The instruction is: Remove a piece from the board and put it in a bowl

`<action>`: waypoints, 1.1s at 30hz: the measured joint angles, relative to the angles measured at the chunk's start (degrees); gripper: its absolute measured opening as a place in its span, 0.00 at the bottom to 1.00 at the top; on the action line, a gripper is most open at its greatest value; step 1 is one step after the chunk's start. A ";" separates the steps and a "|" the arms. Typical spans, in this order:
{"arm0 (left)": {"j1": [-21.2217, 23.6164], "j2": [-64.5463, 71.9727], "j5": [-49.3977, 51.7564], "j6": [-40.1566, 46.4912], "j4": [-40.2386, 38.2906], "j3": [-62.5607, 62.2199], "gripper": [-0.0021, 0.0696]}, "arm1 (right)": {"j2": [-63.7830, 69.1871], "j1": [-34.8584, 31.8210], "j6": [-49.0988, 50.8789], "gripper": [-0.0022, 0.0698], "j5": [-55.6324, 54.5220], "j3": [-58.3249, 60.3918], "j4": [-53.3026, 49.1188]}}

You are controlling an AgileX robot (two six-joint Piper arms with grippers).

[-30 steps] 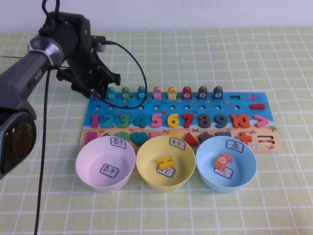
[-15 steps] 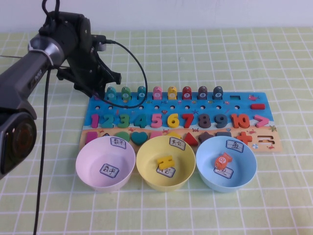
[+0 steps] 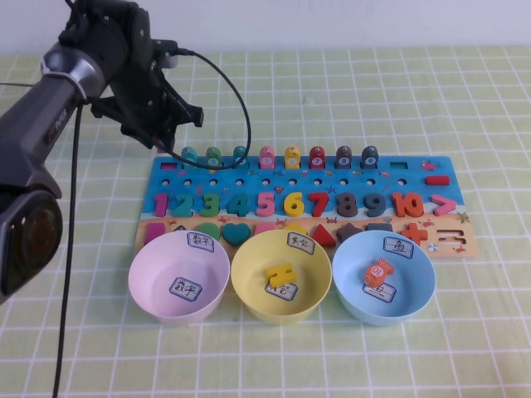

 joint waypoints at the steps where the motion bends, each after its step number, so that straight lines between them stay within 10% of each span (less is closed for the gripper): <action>1: 0.00 0.00 0.28 0.14 0.43 -0.29 0.29 | 0.00 0.00 0.00 0.01 0.00 0.00 0.00; 10: -1.94 -7.95 1.18 5.00 4.22 -0.40 0.29 | 0.00 0.00 0.00 0.01 0.00 0.00 0.00; 24: -26.56 -17.10 1.43 16.19 -0.51 9.00 0.29 | 0.00 0.00 0.00 0.01 0.00 0.00 0.00; 33: -30.63 -16.30 -0.53 21.54 -8.88 21.32 0.29 | 0.00 0.00 0.00 0.01 0.00 0.00 0.00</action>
